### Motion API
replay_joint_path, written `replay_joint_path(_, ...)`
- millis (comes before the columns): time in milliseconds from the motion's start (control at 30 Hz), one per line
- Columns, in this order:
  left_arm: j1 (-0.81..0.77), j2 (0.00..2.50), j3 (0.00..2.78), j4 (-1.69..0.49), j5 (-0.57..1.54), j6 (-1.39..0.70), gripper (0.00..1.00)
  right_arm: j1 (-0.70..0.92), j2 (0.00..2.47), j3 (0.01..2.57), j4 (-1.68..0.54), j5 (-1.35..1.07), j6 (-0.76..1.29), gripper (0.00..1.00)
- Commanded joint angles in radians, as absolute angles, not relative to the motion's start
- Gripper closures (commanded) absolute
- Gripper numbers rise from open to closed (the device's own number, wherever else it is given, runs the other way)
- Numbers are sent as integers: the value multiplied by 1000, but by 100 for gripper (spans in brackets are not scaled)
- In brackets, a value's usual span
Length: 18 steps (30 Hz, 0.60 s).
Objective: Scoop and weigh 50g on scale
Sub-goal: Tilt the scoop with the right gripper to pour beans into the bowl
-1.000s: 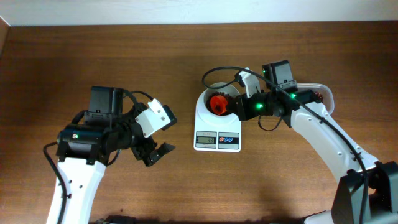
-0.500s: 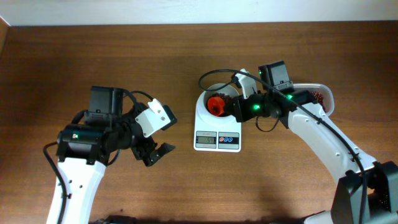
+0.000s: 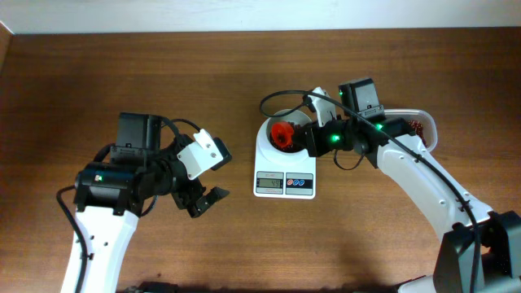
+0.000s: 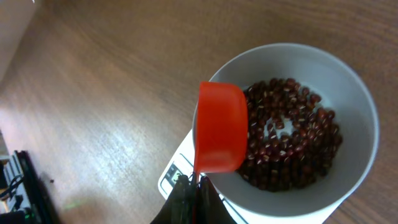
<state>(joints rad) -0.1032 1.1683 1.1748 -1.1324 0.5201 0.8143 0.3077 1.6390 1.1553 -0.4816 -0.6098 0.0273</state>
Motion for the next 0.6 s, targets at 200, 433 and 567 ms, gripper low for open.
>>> replay_joint_path(200,-98,1170,1194,-1131,524,809,1,314,1657,1161,-465,-590,35,96)
replay_joint_path(433,-98,1170,1194,-1131,523,809,1,315,1690,1161,-465,-591,35,96)
replay_joint_path(567,-98,1170,1194,-1131,523,809,1,315,1691,1161,-466,-619,35,96)
